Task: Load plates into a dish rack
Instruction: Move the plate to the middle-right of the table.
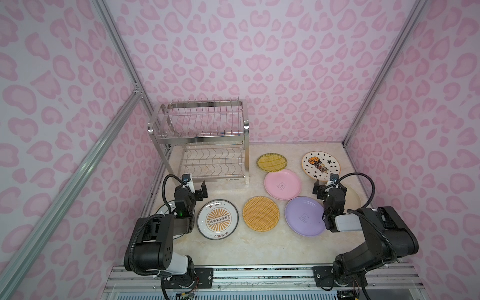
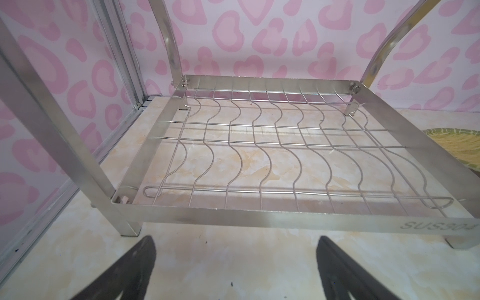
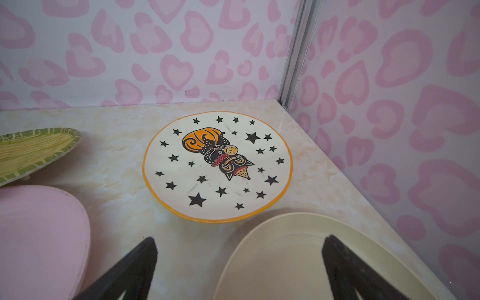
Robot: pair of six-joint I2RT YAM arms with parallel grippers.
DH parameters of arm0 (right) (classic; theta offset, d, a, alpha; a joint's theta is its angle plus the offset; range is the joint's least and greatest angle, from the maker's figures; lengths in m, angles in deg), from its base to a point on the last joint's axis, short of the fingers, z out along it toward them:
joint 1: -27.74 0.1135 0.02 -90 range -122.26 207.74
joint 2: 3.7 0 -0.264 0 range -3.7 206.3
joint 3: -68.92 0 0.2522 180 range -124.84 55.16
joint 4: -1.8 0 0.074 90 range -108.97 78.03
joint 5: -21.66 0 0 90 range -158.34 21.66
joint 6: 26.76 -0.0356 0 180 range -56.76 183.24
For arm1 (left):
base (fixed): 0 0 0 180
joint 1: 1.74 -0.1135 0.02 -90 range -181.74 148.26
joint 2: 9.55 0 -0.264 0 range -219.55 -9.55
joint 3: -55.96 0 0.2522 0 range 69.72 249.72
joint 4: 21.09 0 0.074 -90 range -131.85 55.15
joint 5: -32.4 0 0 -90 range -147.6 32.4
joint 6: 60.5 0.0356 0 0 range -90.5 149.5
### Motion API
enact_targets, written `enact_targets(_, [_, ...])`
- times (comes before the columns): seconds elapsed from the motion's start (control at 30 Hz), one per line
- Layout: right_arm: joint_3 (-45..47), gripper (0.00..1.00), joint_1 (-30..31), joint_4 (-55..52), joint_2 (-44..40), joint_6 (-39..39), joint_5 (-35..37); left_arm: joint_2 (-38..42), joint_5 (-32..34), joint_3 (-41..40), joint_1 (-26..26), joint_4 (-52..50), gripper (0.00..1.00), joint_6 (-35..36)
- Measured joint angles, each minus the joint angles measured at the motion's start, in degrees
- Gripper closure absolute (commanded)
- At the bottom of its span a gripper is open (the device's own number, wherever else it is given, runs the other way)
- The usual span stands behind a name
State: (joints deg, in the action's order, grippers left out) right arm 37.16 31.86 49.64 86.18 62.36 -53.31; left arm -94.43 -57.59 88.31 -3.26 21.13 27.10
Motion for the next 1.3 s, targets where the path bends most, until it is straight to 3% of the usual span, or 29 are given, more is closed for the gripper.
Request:
enact_targets(0.67, [0.0, 0.0, -1.8, -0.2, -0.2, -0.4, -0.5, 0.5, 0.1, 0.2, -1.0, -0.8, 0.02, -0.4])
enact_targets(0.8, [0.9, 0.0, -1.2, -4.4, -8.1, -1.6, 2.5, 9.7, 6.3, 6.1, -0.4, -13.8, 0.02, -3.7])
enact_targets(0.87, [0.6, 0.0, 0.9, -7.1, -15.0, -2.3, 6.7, 15.6, 10.1, 11.8, -0.4, -21.2, 0.02, -9.1])
enact_targets(0.97, [-2.4, 0.0, 2.8, -16.4, -24.2, -7.1, 11.3, 19.4, 12.5, 18.4, -0.4, -32.3, 0.02, -19.0])
enact_targets(1.03, [-7.7, 0.0, 1.3, -27.4, -29.8, -14.7, 14.1, 20.2, 11.3, 21.6, -0.5, -41.6, 0.02, -25.6])
enact_targets(1.13, [-14.1, 0.0, -4.1, -42.1, -33.8, -23.6, 13.3, 20.7, 5.0, 24.3, -0.7, -53.1, 0.02, -31.2])
enact_targets(1.3, [-13.5, 0.0, -13.4, -60.1, -40.6, -34.8, 4.4, 26.1, -7.8, 21.1, -0.7, -61.1, 0.02, -37.3])
